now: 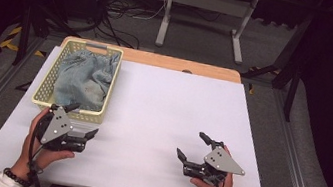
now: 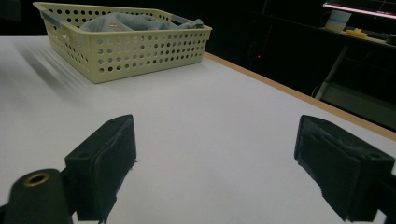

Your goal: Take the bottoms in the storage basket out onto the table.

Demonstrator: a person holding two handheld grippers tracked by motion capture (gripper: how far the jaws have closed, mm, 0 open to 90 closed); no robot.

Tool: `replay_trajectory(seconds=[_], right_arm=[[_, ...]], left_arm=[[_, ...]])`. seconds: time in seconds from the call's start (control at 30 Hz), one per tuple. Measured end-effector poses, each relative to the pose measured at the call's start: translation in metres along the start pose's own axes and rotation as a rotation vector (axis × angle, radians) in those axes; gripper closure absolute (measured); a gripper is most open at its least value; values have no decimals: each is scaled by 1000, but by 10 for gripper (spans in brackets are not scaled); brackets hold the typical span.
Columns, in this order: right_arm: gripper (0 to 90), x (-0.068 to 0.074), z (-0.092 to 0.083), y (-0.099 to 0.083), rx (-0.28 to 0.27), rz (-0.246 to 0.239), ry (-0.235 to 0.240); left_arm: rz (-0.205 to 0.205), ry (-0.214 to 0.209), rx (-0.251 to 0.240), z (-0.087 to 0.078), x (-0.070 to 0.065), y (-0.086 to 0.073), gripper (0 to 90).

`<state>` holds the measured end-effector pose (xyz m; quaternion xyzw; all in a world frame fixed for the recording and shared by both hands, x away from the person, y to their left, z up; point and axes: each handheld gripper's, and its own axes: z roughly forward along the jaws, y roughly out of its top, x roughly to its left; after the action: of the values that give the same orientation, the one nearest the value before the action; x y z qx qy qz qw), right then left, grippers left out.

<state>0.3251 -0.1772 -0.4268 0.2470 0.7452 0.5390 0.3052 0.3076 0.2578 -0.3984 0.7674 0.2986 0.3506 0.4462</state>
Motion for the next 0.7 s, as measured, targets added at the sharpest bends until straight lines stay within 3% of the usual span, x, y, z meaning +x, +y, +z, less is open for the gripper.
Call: replay_trajectory(seconds=[0.07,0.2,0.23,0.27,0.33,0.4,0.43,0.5,0.6,0.7], right_arm=[[132,0,1,0,4,5,5],[129,-1,3,-1,14,17,16],[129,-1,3,-1,14,17,16],[129,0,3,-2,14,18,24],[128,1,4,-2,21,20,26],[126,2,5,-3,31,23,37],[126,2,5,-3,31,23,37],[124,4,7,-4,44,19,47],[124,5,9,-5,56,22,59],[123,5,10,-6,66,21,66]], left_arm=[[-4,22,7,-1,5,5,106],[-7,50,64,5,38,37,104],[-7,50,64,5,38,37,103],[-5,51,111,16,54,46,102],[-23,61,161,32,72,51,102],[-76,62,235,52,92,50,102],[-76,62,235,52,92,50,102],[-133,66,381,81,114,40,94],[-156,103,492,104,127,28,108],[-178,107,590,120,135,20,117]])
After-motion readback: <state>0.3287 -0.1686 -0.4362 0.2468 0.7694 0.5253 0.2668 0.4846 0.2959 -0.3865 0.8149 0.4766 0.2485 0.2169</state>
